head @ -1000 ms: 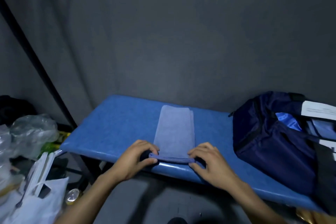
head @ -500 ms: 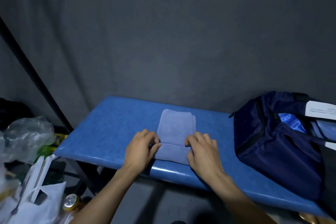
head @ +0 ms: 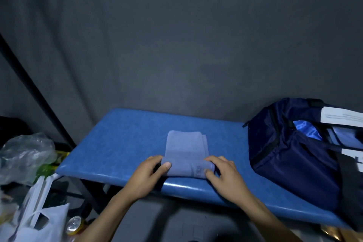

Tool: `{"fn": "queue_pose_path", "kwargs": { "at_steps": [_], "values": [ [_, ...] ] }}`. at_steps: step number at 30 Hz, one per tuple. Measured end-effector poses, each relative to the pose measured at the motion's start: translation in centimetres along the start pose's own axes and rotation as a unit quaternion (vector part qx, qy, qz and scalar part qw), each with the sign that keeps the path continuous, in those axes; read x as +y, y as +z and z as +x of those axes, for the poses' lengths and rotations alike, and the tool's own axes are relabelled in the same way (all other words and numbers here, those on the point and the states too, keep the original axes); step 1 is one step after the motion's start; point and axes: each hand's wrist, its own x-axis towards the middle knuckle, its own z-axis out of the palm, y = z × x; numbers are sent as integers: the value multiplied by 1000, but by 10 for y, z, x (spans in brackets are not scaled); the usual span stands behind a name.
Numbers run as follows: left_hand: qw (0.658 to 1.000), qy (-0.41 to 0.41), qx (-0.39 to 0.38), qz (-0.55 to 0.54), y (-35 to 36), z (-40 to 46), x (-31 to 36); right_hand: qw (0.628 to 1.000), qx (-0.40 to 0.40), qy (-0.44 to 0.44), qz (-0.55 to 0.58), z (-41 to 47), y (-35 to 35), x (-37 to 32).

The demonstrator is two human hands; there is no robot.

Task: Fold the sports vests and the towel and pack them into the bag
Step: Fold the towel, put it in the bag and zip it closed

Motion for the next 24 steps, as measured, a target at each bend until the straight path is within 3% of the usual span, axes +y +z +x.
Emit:
{"fn": "queue_pose_path", "kwargs": {
  "at_steps": [5, 9, 16, 19, 24],
  "values": [
    [991, -126, 36, 32, 11, 14, 7, 989, -29, 143, 38, 12, -3, -11],
    [983, -167, 26, 77, 14, 29, 12, 970, -57, 235, -7, 44, -8, -16],
    [985, -164, 38, 30, 10, 27, 14, 942, -59, 327, 54, 89, -7, -19],
    [987, -153, 45, -28, 9, 25, 15, 937, 3, 337, 92, 88, -5, -20],
    [986, -158, 49, -22, 13, 23, 14, 940, 8, 338, 53, 81, -4, -15]
  ]
}}
